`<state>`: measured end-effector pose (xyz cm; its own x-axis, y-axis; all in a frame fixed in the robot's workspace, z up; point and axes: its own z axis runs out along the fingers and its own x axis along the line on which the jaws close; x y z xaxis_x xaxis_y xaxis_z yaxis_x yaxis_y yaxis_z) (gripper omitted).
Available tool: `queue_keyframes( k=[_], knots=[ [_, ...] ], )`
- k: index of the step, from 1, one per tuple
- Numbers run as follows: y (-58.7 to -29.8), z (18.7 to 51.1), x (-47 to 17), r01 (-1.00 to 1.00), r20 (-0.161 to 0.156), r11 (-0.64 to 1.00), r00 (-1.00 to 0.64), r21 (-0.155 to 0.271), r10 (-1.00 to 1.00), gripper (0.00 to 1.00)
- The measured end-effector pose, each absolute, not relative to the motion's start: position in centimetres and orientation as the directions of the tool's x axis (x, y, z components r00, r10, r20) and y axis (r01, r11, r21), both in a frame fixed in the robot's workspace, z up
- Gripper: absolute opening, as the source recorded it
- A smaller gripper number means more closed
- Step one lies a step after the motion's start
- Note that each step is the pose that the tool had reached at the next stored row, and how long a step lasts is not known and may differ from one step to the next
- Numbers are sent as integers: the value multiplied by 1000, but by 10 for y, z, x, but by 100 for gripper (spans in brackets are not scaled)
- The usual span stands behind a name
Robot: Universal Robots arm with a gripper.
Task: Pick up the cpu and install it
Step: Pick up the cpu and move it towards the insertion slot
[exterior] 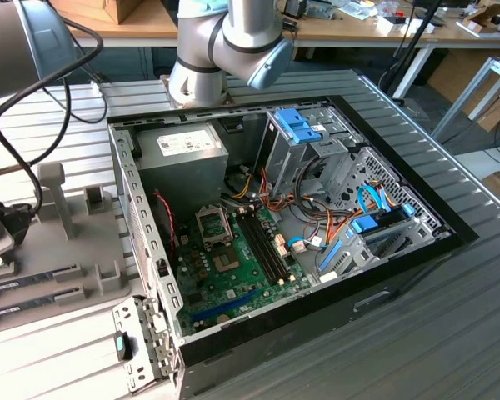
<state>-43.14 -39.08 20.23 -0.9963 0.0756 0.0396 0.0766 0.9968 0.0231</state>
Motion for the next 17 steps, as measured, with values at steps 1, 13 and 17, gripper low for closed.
queue_keyframes(
  k=[1,13,17],
  knots=[
    [-391,204,-431,77,40,997,-996,24,76,42],
    [-391,204,-431,77,40,997,-996,29,75,49],
    [-391,202,-431,70,40,997,-997,31,69,56]
  ],
)
